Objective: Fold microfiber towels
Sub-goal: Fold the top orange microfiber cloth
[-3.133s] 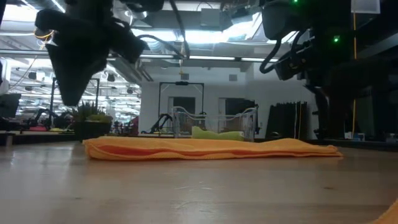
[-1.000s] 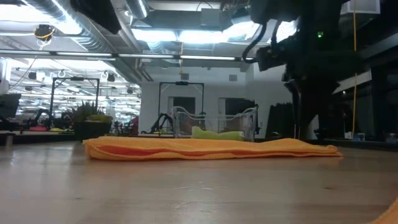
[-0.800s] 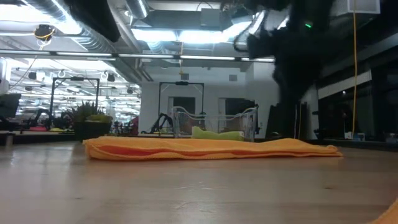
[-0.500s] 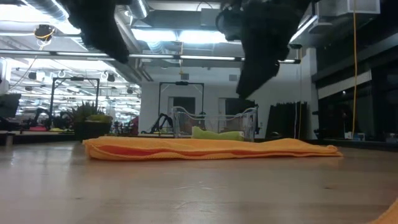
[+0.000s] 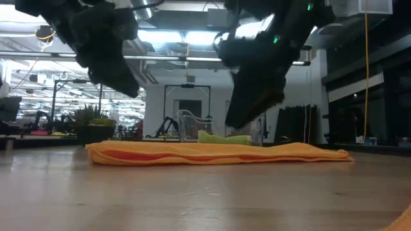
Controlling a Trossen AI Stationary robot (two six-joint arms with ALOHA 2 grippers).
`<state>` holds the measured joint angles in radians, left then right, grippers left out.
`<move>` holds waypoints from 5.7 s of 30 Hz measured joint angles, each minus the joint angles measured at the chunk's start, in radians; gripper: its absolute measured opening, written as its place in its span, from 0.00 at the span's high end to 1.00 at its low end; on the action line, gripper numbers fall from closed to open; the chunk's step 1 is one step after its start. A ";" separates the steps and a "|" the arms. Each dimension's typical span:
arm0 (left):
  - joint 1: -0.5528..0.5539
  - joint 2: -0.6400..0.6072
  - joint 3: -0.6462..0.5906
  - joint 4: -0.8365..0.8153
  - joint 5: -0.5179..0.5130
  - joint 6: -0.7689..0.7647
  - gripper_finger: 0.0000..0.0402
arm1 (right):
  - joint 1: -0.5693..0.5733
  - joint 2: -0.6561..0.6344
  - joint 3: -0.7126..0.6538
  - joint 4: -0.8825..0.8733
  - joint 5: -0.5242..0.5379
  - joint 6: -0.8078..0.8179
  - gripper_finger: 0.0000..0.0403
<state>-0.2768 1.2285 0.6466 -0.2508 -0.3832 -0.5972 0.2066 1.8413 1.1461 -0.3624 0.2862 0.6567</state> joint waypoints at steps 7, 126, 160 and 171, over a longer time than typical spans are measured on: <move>-0.001 0.000 -0.021 0.001 0.000 0.000 0.64 | 0.010 0.128 -0.001 0.136 0.229 0.296 0.57; -0.389 0.628 0.364 0.288 0.192 0.181 0.52 | 0.393 0.173 0.003 0.377 -0.148 -0.399 0.36; -0.388 0.755 0.365 0.316 0.053 0.188 0.61 | 0.394 0.178 0.005 0.260 -0.064 -0.343 0.74; -0.386 0.755 0.364 0.312 0.053 0.176 0.98 | 0.393 0.178 0.004 0.261 -0.062 -0.343 0.97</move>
<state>-0.6632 1.9835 1.0102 0.0610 -0.3304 -0.4209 0.5995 2.0197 1.1500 -0.1009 0.2241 0.3141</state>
